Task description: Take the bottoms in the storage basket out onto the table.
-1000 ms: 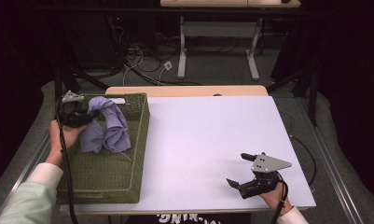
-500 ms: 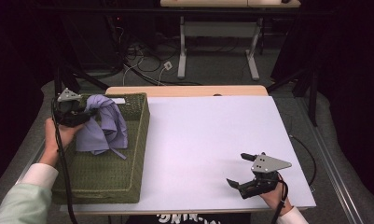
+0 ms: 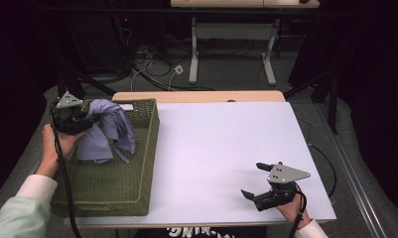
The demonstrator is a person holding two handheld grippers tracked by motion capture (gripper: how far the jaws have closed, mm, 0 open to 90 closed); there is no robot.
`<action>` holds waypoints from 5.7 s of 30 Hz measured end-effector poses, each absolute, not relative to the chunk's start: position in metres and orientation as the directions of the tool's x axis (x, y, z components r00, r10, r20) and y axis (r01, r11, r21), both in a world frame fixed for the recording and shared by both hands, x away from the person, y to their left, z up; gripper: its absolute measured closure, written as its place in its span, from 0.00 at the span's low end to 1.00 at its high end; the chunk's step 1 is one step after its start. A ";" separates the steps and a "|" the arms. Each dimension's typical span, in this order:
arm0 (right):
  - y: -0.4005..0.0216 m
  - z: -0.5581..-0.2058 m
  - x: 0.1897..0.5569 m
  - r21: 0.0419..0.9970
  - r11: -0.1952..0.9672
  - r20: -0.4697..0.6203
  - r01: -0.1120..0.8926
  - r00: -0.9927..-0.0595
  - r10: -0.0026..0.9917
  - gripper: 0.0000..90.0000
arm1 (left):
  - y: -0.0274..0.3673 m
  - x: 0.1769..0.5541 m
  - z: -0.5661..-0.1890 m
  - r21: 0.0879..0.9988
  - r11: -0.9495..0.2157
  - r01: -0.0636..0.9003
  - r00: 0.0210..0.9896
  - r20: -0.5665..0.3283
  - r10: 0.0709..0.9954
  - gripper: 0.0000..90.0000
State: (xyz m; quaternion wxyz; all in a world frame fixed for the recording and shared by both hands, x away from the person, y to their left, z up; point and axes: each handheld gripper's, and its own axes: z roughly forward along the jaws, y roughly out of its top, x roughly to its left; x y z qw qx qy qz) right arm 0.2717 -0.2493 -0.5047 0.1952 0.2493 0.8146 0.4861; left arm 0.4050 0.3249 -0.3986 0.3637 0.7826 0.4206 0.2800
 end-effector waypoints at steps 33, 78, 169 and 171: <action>-0.249 -0.504 0.271 0.890 0.402 -0.077 0.215 -0.798 0.598 0.02 | 0.301 0.391 -0.372 0.824 -0.446 0.350 0.571 0.189 0.799 0.85; -0.249 -0.506 0.272 0.888 0.403 -0.070 0.223 -0.799 0.597 0.02 | 0.271 0.386 -0.342 0.839 -0.485 0.247 0.656 0.224 0.721 0.85; -0.252 -0.505 0.273 0.891 0.396 -0.070 0.223 -0.794 0.604 0.01 | 0.162 0.394 -0.329 0.873 -0.475 0.113 0.824 0.185 0.535 0.85; -0.252 -0.505 0.272 0.893 0.393 -0.070 0.220 -0.794 0.604 0.01 | 0.158 0.394 -0.330 0.869 -0.483 0.110 0.829 0.188 0.527 0.85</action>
